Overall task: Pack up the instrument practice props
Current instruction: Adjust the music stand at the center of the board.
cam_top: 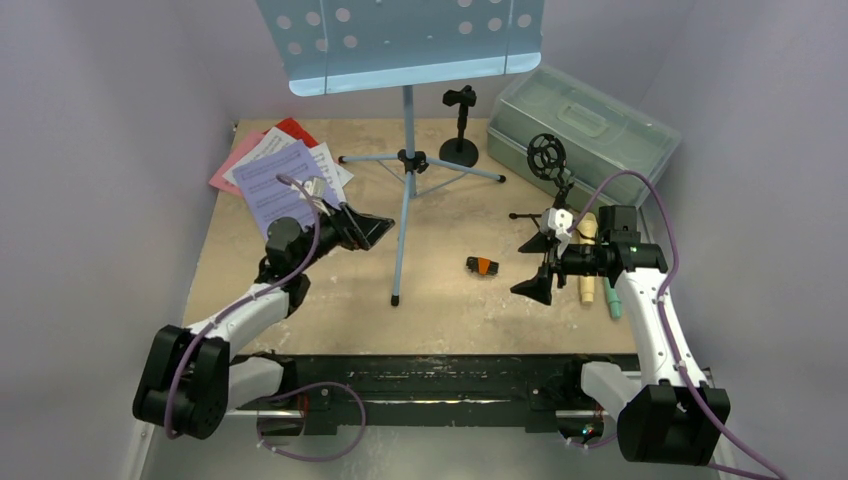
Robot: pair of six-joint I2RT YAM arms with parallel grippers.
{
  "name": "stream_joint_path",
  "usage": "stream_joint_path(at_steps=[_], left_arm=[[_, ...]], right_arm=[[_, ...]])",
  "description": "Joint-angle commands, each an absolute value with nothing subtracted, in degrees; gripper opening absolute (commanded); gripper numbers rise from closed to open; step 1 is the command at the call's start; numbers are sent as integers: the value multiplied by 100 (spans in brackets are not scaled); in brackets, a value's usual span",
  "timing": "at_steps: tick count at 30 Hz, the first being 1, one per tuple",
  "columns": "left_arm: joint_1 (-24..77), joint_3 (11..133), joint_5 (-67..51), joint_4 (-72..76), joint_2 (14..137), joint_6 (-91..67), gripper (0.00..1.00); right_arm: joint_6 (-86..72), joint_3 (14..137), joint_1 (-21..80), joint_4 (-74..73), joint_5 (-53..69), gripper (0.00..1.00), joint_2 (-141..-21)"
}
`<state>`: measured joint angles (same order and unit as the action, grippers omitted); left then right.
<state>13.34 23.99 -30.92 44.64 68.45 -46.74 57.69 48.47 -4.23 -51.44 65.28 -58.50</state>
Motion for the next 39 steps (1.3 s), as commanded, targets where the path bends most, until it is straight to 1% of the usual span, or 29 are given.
stream_joint_path(at_steps=[1, 6, 13, 16, 22, 27, 34, 37, 39], left_arm=[[1847, 2816, -2435, 4011, 6304, -3121, 98], [2337, 2661, -2026, 5012, 6330, -2214, 93], [2637, 3117, -1614, 6183, 7213, -1784, 89], [2654, 3347, -1245, 6500, 7567, -1717, 88], [2654, 4060, -906, 6582, 8309, -1632, 79], [2654, 4553, -845, 6750, 8888, -1389, 78], [2646, 5208, -1049, 6622, 9412, -1033, 71], [2646, 5455, -1198, 6488, 9575, -980, 67], [2646, 5571, -1249, 6383, 9649, -935, 62]], right_arm=[[5757, 4816, -396, -5062, 6584, 99, -5886], [5766, 4826, -387, -5054, 6578, 99, -5960], [5774, 4818, -386, -5062, 6574, 99, -5942], [5774, 4819, -387, -5062, 6574, 99, -5937], [5783, 4823, -385, -5078, 6574, 99, -5915], [5792, 4825, -379, -5089, 6574, 99, -5908], [5801, 4825, -370, -5098, 6574, 99, -5893], [5800, 4825, -369, -5098, 6566, 99, -5889], [5800, 4830, -369, -5098, 6565, 99, -5889]])
